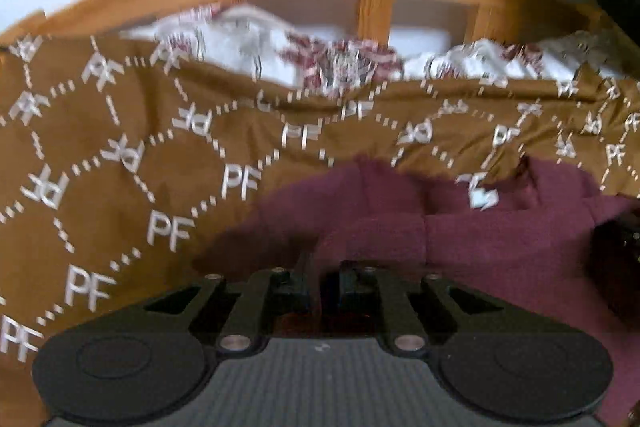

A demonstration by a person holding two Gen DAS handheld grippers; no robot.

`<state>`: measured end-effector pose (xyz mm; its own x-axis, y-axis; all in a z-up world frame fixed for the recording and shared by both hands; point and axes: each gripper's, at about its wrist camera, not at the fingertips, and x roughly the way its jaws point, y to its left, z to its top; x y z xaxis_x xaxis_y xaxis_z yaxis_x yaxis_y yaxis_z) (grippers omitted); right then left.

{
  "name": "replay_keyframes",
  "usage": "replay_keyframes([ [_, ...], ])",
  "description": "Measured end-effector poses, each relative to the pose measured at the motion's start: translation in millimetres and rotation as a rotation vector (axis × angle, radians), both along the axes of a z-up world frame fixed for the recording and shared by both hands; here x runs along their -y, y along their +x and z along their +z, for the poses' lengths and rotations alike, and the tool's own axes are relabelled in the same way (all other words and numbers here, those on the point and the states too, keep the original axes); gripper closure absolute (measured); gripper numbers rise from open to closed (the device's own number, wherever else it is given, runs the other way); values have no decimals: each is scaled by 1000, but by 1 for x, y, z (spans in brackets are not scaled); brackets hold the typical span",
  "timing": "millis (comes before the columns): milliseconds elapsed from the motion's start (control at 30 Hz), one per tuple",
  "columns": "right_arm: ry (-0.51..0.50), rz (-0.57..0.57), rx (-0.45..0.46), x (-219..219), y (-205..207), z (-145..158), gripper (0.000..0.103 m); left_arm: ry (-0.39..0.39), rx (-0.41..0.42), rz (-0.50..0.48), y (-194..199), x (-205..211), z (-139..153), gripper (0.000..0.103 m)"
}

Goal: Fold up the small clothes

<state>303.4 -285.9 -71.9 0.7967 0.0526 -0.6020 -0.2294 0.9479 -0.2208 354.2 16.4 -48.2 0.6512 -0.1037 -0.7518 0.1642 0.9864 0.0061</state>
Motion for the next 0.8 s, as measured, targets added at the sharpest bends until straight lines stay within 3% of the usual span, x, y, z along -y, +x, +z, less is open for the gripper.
replay_keyframes([
  [33, 17, -5, -5, 3, 1, -5, 60, -13, -12, 4, 2, -3, -4, 73],
  [100, 99, -21, -9, 11, 0, -10, 32, -30, -22, 23, 3, -11, -5, 37],
  [200, 205, -39, 5, 22, -5, -7, 19, -79, 6, 18, -2, -24, 4, 17],
  [300, 252, -31, 47, 22, -16, -1, 2, -133, 36, 25, -14, -35, 16, 6],
  [600, 186, -5, 29, 8, -50, 2, 1, -68, 53, -11, -51, -40, 31, 1],
  [733, 208, -70, 2, 12, -48, -3, 1, 53, 83, -47, -49, -19, 17, 2],
  [800, 248, -95, 10, 18, -47, -3, 1, 110, 101, -53, -44, -11, 9, 11],
])
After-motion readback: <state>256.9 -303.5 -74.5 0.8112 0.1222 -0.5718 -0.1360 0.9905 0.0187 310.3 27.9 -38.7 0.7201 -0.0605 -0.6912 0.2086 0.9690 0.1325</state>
